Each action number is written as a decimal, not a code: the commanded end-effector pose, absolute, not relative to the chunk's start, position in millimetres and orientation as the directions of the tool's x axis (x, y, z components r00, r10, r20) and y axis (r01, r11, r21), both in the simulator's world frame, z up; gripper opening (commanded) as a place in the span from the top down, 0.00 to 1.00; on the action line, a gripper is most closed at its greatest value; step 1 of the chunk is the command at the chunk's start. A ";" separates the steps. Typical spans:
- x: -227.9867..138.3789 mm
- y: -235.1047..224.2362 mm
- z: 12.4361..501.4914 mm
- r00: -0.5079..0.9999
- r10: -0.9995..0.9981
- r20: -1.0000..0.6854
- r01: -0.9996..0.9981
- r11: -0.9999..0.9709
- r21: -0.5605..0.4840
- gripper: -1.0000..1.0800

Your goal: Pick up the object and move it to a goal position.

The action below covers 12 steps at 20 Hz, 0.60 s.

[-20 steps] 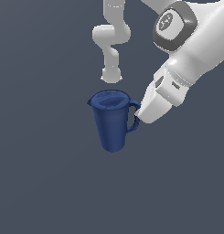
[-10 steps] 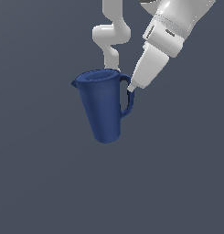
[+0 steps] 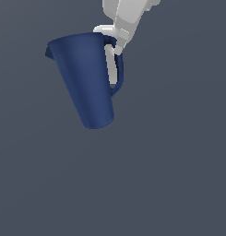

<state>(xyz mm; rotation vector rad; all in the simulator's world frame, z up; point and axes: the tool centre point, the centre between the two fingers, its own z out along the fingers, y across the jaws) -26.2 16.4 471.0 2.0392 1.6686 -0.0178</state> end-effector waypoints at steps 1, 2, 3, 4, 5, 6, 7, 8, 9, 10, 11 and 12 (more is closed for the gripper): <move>-34.2 4.5 493.0 0.224 0.926 -0.304 0.915 -0.093 0.393 1.00; -37.0 0.0 500.4 0.215 0.930 -0.299 0.913 -0.082 0.400 1.00; -39.6 -4.4 507.5 0.206 0.933 -0.294 0.910 -0.073 0.408 1.00; -42.2 -8.6 514.2 0.198 0.936 -0.290 0.908 -0.063 0.415 1.00; -44.6 -12.7 520.4 0.190 0.939 -0.286 0.905 -0.055 0.422 1.00; -46.8 -16.5 526.3 0.182 0.942 -0.282 0.903 -0.046 0.428 1.00; -48.8 -20.1 531.7 0.175 0.944 -0.279 0.900 -0.039 0.434 1.00; -50.7 -23.5 536.7 0.169 0.946 -0.276 0.898 -0.032 0.439 1.00; -52.4 -26.7 541.3 0.162 0.948 -0.273 0.896 -0.026 0.444 1.00; -54.0 -29.6 545.5 0.157 0.950 -0.270 0.894 -0.020 0.448 1.00; -55.4 -32.4 549.4 0.151 0.952 -0.267 0.892 -0.015 0.452 1.00; -56.6 -34.9 552.9 0.147 0.953 -0.265 0.890 -0.010 0.456 1.00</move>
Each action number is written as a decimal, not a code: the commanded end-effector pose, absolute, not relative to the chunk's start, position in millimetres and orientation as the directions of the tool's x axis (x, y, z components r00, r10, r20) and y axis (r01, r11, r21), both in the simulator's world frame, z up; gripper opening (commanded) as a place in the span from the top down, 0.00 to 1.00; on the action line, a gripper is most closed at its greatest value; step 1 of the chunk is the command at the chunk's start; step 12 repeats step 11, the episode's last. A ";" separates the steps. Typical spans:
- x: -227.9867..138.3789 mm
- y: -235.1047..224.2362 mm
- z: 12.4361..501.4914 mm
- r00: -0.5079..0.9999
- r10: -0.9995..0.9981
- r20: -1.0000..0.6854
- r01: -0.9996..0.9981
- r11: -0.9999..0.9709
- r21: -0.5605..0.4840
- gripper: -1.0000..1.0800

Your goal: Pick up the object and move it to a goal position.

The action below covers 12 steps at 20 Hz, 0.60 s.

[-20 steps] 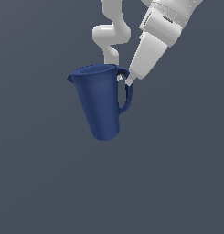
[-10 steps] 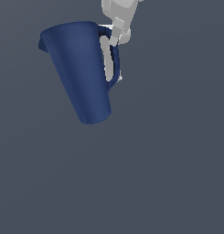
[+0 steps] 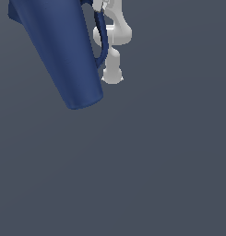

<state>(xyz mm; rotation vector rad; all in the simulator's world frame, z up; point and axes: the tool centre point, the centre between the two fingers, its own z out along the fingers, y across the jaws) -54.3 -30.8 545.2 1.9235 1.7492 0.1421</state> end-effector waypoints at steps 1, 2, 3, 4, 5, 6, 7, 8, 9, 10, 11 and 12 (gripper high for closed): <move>-57.8 -37.1 556.0 0.142 0.954 -0.263 0.888 -0.006 0.459 1.00; -58.8 -39.1 558.8 0.138 0.955 -0.261 0.887 -0.002 0.462 1.00; -59.7 -40.9 561.2 0.135 0.956 -0.260 0.886 0.001 0.465 1.00; -60.4 -42.5 563.3 0.132 0.957 -0.258 0.884 0.004 0.467 1.00; -61.0 -43.8 565.1 0.129 0.958 -0.257 0.884 0.006 0.468 1.00; -61.4 -44.9 566.5 0.127 0.958 -0.256 0.883 0.008 0.470 1.00; -61.7 -45.7 567.5 0.126 0.959 -0.256 0.882 0.010 0.471 1.00; -61.9 -46.3 568.3 0.125 0.959 -0.255 0.882 0.011 0.471 1.00; -62.0 -46.6 568.7 0.124 0.959 -0.255 0.882 0.011 0.471 1.00; -62.0 -46.6 568.9 0.124 0.959 -0.255 0.882 0.011 0.471 1.00; -61.8 -46.6 568.7 0.124 0.959 -0.254 0.882 0.011 0.471 1.00; -61.8 -46.6 568.7 0.124 0.959 -0.254 0.882 0.011 0.471 1.00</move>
